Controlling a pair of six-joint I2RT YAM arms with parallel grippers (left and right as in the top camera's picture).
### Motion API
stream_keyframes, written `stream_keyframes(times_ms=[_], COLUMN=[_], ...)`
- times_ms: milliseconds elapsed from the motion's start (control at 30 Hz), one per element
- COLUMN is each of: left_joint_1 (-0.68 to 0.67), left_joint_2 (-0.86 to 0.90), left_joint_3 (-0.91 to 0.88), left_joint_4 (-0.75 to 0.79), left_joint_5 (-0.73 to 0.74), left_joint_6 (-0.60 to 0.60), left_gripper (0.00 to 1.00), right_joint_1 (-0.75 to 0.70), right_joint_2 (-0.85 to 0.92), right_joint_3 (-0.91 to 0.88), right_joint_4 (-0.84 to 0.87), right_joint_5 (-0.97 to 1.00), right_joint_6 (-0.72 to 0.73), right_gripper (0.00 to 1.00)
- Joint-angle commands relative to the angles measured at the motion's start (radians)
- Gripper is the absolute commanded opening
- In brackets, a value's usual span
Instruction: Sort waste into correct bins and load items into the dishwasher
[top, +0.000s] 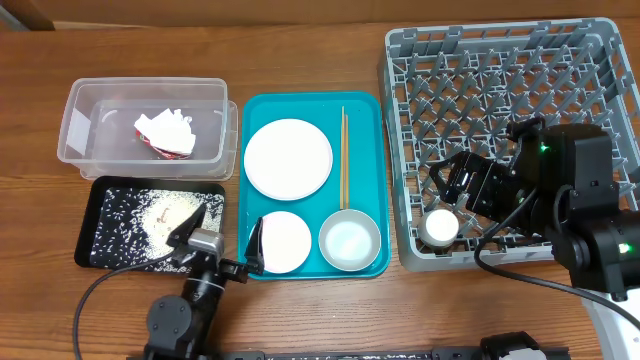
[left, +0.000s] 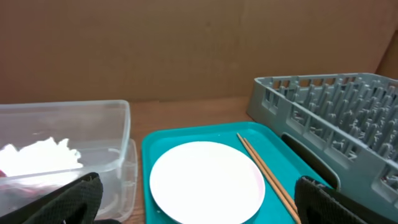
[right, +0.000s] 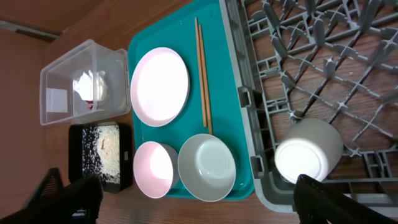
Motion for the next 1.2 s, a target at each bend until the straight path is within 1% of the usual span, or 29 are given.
stream_keyframes(times_ms=[0, 67, 667, 800, 867, 900, 1000, 1067, 1133, 1167], left_joint_1=[0.003, 0.004, 0.003, 0.003, 0.003, 0.003, 0.003, 0.003, 0.003, 0.003], left_joint_2=[-0.018, -0.017, -0.016, -0.016, -0.016, -0.016, -0.016, -0.016, -0.016, -0.016], left_joint_3=[-0.058, -0.058, -0.057, -0.057, -0.057, -0.057, -0.058, -0.057, -0.057, -0.057], left_joint_4=[0.012, 0.006, 0.004, 0.004, 0.004, 0.004, 0.004, 0.004, 0.004, 0.004], left_joint_5=[0.027, 0.004, 0.005, 0.004, 0.004, 0.005, 0.005, 0.005, 0.005, 0.005], left_joint_6=[-0.014, -0.014, -0.014, -0.014, -0.014, -0.014, -0.014, -0.014, -0.014, -0.014], left_gripper=[1.0, 1.0, 1.0, 1.0, 1.0, 1.0, 1.0, 1.0, 1.0, 1.0], right_joint_1=[-0.002, -0.002, -0.002, -0.002, 0.0, 0.006, 0.082, 0.175, 0.285, 0.351], right_joint_2=[-0.002, -0.002, -0.002, -0.002, -0.001, 0.004, 0.028, 0.047, 0.068, 0.084], right_joint_3=[0.011, 0.011, 0.011, 0.011, 0.011, 0.011, 0.003, -0.026, -0.072, -0.103], right_joint_4=[0.005, 0.005, 0.005, 0.046, 0.076, 0.074, 0.021, 0.009, 0.014, 0.016], right_joint_5=[0.003, 0.003, 0.003, -0.015, -0.061, -0.086, -0.094, -0.072, -0.016, 0.038], right_joint_6=[-0.003, -0.003, -0.003, 0.008, -0.011, -0.034, -0.061, -0.079, -0.067, -0.035], right_gripper=[1.0, 1.0, 1.0, 1.0, 1.0, 0.97, 0.9, 0.81, 0.8, 0.8])
